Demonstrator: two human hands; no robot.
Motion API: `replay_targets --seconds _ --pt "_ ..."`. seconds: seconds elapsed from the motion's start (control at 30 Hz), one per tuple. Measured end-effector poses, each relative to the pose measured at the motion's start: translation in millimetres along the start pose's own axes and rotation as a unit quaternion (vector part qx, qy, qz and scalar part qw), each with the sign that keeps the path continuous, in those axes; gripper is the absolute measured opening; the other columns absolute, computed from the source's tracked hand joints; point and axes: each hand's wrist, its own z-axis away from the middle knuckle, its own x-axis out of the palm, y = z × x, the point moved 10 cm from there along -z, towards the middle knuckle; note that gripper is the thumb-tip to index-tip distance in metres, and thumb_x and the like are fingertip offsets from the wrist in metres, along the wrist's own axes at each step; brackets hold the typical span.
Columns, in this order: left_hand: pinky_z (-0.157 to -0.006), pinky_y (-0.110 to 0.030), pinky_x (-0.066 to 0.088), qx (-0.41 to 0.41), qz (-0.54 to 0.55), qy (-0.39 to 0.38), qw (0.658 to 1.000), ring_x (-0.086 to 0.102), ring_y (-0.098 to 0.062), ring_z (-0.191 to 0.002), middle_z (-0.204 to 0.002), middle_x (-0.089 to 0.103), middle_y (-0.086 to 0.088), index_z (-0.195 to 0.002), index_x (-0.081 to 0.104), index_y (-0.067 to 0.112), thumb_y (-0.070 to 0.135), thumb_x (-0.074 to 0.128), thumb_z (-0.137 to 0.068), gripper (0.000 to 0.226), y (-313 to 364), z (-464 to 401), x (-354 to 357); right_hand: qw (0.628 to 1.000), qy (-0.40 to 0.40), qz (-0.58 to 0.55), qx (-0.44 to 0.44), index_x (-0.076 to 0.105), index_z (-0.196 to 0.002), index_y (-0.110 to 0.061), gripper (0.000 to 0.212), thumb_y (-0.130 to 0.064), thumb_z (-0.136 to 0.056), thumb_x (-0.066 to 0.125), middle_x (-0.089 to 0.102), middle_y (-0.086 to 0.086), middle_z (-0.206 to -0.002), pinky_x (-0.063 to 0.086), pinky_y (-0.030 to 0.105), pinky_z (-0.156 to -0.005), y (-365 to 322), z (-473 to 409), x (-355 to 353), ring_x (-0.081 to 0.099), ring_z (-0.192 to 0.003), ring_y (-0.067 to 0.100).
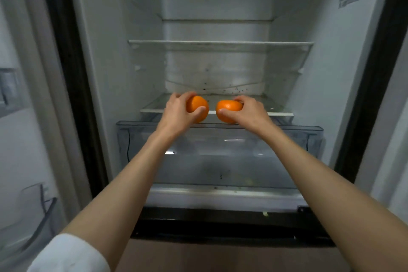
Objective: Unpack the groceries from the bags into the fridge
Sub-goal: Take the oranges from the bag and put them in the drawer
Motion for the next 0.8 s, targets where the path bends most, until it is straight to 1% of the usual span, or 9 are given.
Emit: replay_targets --seconds 0.07,0.13,0.23,0.3,0.37,0.5,0.63,0.73,0.8 --pt "-0.098 -0.028 0.033 -0.002 0.001 0.001 1.0 0.047 -0.028 -0.117 -0.128 0.048 -0.013 -0.129 0.053 0.019 0.034 0.065 -0.082 0.05 -2 -6 4 1.0 -0.011 0.004 0.026 0.056 -0.121 -0.016 0.056 -0.051 -0.077 0.063 0.058 0.011 -0.122 0.044 0.037 -0.093 10 -9 8 0.052 -0.114 0.029" --pt "-0.097 -0.028 0.034 0.002 -0.003 -0.004 1.0 0.048 -0.027 -0.117 -0.128 0.049 -0.012 -0.127 0.054 0.02 0.033 0.066 -0.082 0.048 -2 -11 8 0.999 -0.026 0.019 0.04 0.061 -0.11 -0.016 0.05 -0.053 -0.076 0.062 0.062 0.011 -0.114 0.046 0.037 -0.087 16 -16 17 0.055 -0.106 0.029" --pt "-0.095 -0.029 0.035 -0.003 -0.012 -0.03 0.999 0.049 -0.026 -0.115 -0.125 0.054 -0.011 -0.124 0.055 0.021 0.034 0.066 -0.081 0.046 -5 -18 18 0.993 -0.07 0.084 0.046 0.057 -0.104 -0.016 0.051 -0.056 -0.073 0.061 0.062 0.008 -0.106 0.045 0.034 -0.074 21 -24 31 0.055 -0.099 0.028" --pt "-0.095 -0.03 0.037 -0.009 -0.014 -0.046 0.999 0.05 -0.026 -0.114 -0.124 0.056 -0.01 -0.124 0.055 0.021 0.035 0.065 -0.082 0.045 -10 -18 25 0.988 -0.083 0.122 0.05 0.057 -0.1 -0.019 0.049 -0.059 -0.072 0.057 0.063 0.006 -0.104 0.042 0.032 -0.069 25 -26 37 0.057 -0.096 0.027" --pt "-0.095 -0.031 0.038 -0.015 -0.014 -0.058 0.998 0.051 -0.025 -0.115 -0.125 0.058 -0.008 -0.125 0.055 0.022 0.036 0.062 -0.084 0.044 -15 -20 29 0.98 -0.093 0.167 0.054 0.059 -0.096 -0.02 0.048 -0.063 -0.075 0.051 0.065 0.006 -0.103 0.041 0.031 -0.069 28 -28 42 0.059 -0.095 0.026" --pt "-0.092 -0.033 0.041 -0.014 -0.059 -0.103 0.993 0.052 -0.027 -0.114 -0.124 0.06 -0.006 -0.127 0.053 0.027 0.041 0.054 -0.088 0.041 -20 -24 41 0.962 -0.122 0.237 0.063 0.065 -0.101 -0.021 0.06 -0.07 -0.081 0.038 0.066 0.004 -0.109 0.038 0.03 -0.071 32 -30 50 0.059 -0.1 0.025" --pt "-0.092 -0.035 0.043 -0.011 -0.104 -0.095 0.99 0.054 -0.027 -0.115 -0.121 0.063 -0.003 -0.124 0.056 0.03 0.042 0.047 -0.09 0.037 -24 -22 44 0.954 -0.111 0.27 0.064 0.064 -0.108 -0.019 0.062 -0.067 -0.086 0.031 0.064 0.006 -0.116 0.037 0.033 -0.076 32 -28 47 0.057 -0.108 0.027" --pt "-0.089 -0.034 0.045 0.001 -0.085 -0.077 0.993 0.058 -0.024 -0.111 -0.112 0.068 0.0 -0.116 0.063 0.027 0.038 0.046 -0.092 0.032 -25 -18 40 0.962 -0.072 0.257 0.054 0.066 -0.099 -0.018 0.057 -0.061 -0.089 0.031 0.068 0.007 -0.107 0.038 0.034 -0.076 28 -23 41 0.058 -0.105 0.029" --pt "-0.09 -0.035 0.046 0.026 -0.06 -0.054 0.996 0.058 -0.022 -0.111 -0.113 0.068 0.003 -0.114 0.064 0.025 0.035 0.046 -0.092 0.03 -21 -12 33 0.97 -0.023 0.241 0.029 0.067 -0.089 -0.02 0.05 -0.054 -0.093 0.031 0.068 0.01 -0.103 0.039 0.034 -0.075 19 -12 32 0.059 -0.101 0.032"
